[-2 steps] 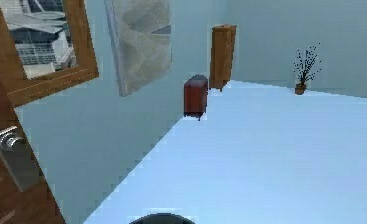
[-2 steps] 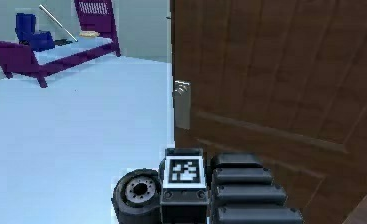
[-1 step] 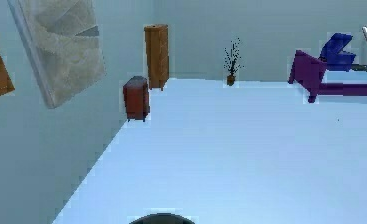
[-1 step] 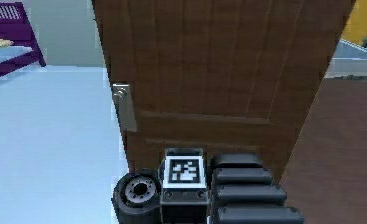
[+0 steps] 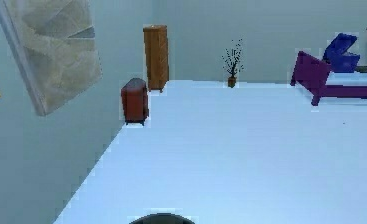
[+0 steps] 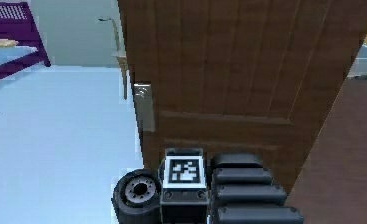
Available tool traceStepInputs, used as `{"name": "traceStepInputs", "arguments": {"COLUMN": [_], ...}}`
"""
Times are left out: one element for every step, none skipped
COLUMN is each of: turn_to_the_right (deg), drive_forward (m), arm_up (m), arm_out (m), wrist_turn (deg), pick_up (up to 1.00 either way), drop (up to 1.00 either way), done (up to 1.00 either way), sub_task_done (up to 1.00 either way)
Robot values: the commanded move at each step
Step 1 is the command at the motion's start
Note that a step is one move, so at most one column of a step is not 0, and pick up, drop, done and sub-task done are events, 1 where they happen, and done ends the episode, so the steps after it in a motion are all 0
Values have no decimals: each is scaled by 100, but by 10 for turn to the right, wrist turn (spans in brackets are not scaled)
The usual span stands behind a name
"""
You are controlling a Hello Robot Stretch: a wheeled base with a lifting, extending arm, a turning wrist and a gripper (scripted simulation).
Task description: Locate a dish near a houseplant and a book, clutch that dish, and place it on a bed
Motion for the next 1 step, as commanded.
{"name": "traceStepInputs", "arguments": {"turn_to_the_right": [60], "drive_forward": [0], "arm_up": [0], "arm_out": [0], "wrist_turn": [0], "pick_up": [0], "drop": [0], "done": [0], "sub_task_done": [0]}}
